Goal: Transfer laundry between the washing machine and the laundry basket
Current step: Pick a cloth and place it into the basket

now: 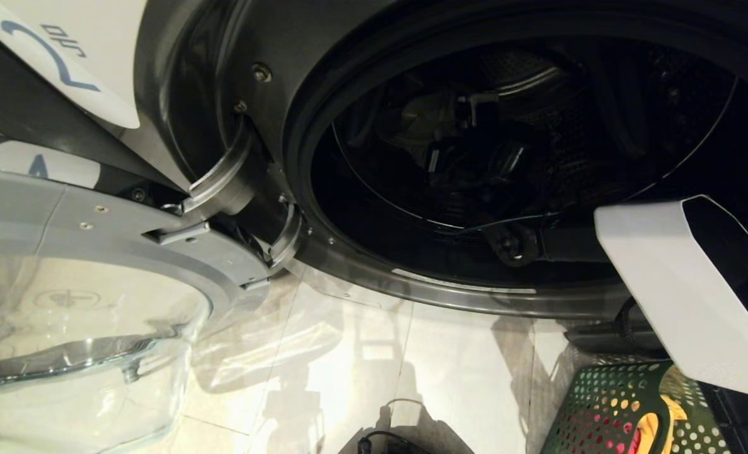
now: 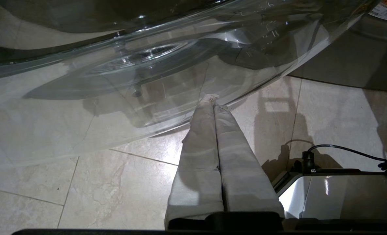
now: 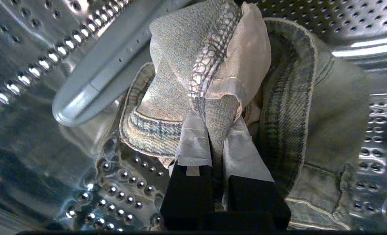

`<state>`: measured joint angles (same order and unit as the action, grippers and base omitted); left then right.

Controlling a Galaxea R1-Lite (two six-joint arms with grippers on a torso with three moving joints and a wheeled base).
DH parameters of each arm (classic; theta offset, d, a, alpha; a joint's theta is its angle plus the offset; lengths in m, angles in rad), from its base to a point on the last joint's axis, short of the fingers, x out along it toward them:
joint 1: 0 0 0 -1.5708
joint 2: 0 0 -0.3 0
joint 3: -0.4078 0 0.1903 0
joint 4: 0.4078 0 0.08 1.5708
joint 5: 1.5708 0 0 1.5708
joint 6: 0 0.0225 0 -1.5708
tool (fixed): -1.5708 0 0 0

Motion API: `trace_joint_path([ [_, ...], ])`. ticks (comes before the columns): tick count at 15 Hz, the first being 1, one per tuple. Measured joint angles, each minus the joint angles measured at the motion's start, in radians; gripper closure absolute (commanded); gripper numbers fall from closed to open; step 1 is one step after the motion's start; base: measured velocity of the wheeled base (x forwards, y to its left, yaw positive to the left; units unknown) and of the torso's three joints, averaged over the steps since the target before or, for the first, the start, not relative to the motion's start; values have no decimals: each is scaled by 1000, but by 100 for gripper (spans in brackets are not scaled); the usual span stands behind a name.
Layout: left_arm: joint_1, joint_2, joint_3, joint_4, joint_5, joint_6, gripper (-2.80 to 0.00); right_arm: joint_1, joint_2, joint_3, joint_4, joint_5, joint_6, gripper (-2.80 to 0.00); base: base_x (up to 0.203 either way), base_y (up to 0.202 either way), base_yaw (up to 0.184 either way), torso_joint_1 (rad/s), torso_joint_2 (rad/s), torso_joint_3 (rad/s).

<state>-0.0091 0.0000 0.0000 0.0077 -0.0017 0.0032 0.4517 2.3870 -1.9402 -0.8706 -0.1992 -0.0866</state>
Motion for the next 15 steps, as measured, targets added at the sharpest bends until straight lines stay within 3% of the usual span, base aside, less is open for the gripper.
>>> trace_joint_path([
  [7, 0, 0, 0, 0, 0, 0, 0, 29, -81, 83, -19, 4, -9, 0, 0, 0, 0, 0, 0, 0],
  [15, 0, 0, 0, 0, 0, 0, 0, 34, -103, 85, -19, -2, -4, 0, -174, 0, 1, 0, 2, 4],
])
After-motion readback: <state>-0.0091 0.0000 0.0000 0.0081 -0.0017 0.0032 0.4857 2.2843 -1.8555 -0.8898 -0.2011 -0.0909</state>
